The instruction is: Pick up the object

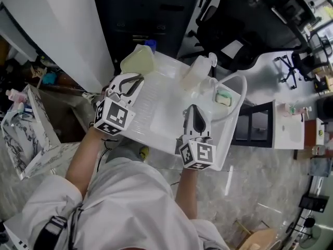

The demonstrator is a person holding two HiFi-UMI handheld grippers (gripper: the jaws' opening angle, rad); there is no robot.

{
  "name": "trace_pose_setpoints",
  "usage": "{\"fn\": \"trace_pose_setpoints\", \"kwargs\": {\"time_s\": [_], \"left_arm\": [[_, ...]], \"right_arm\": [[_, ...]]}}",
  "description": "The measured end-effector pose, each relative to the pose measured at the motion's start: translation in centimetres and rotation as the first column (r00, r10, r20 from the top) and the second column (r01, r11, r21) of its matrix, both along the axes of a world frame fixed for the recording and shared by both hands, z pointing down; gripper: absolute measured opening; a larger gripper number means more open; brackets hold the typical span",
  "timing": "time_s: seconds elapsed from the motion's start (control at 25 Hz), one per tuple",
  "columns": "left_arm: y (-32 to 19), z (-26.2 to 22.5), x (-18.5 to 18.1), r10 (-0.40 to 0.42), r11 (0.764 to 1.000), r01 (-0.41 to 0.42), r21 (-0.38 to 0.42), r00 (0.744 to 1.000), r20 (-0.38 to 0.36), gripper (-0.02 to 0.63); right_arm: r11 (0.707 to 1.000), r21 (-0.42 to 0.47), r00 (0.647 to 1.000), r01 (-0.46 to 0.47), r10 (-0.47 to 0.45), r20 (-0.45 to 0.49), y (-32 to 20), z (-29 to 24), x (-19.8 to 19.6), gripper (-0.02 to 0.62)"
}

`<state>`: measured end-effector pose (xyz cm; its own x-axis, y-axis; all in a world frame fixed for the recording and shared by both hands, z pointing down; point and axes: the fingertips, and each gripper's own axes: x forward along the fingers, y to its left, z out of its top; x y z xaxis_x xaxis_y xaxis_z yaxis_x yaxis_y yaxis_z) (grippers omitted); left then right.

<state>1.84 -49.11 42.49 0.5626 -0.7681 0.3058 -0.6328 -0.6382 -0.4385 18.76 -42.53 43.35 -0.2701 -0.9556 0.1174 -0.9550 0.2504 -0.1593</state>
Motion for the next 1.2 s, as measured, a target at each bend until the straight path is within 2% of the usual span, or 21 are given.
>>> {"fn": "trace_pose_setpoints", "kwargs": {"time_s": [0.2, 0.44, 0.64, 1.2], "left_arm": [[1.8, -2.3, -2.3, -0.055, 0.998, 0.056, 0.011, 0.993, -0.101, 0.054], [3.4, -4.7, -4.3, -0.110, 0.992, 0.120, 0.029, 0.965, -0.236, 0.054], [4.1, -5.8, -4.9, -0.124, 0.988, 0.143, 0.052, 0.957, -0.261, 0.054], [3.9, -6.8, -5.7, -0.125, 0.985, 0.154, 0.079, 0.949, -0.289, 0.052]], "right_arm": [[0.999, 0.034, 1.000, -0.008, 0.009, -0.019, 1.2, -1.8, 0.4, 0.006], [0.997, 0.070, 0.999, -0.020, 0.023, -0.047, 2.2, -3.7, 1.5, 0.006], [0.994, 0.108, 0.998, -0.033, 0.039, -0.050, 2.6, -5.1, 2.5, 0.005], [0.990, 0.131, 0.996, -0.050, 0.059, -0.062, 2.2, -6.1, 3.1, 0.005]]}}
